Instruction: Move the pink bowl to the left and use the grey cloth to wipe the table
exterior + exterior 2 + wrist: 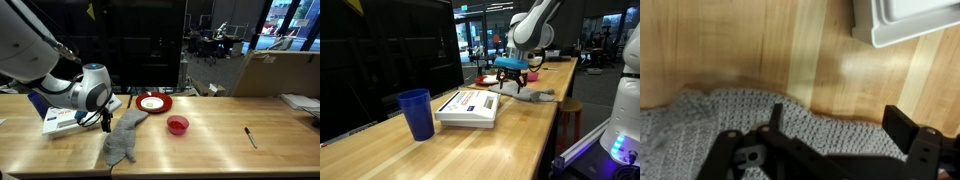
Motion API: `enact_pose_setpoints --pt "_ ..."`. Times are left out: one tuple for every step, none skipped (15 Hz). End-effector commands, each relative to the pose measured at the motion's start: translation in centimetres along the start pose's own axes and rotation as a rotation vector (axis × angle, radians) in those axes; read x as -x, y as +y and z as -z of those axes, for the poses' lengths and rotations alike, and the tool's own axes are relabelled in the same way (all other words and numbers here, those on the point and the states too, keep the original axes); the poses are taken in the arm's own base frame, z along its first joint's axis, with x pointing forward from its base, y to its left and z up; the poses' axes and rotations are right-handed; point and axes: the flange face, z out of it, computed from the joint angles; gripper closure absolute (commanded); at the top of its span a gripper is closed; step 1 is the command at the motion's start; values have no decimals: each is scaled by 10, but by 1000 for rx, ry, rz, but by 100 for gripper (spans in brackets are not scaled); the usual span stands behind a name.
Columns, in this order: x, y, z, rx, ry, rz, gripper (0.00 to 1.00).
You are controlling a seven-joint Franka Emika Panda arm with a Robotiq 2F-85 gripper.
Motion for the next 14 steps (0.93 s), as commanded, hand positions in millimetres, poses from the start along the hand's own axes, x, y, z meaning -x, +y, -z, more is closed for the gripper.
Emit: enact_pose_setpoints --pt "-5 -7 18 62 -17 -73 0" --pt "-10 -7 20 79 -21 -101 0" --pt "-16 -7 21 93 -20 -128 0" --pt "-21 -7 22 99 -24 -150 0" --pt "-27 -7 22 98 -25 -163 0" --pt "-33 -7 22 101 -23 -174 0" --pt "-38 -6 21 94 -37 -179 0" --pt "-44 -6 19 86 -60 -191 0" --pt "-49 -4 18 85 -68 -197 0" --pt "-54 -3 16 82 -71 -211 0" --pt "-57 -1 15 84 -81 -220 0" --pt "-59 1 13 85 -88 -226 0" --pt "-61 3 10 91 -91 -232 0" --pt "-63 5 8 100 -93 -234 0"
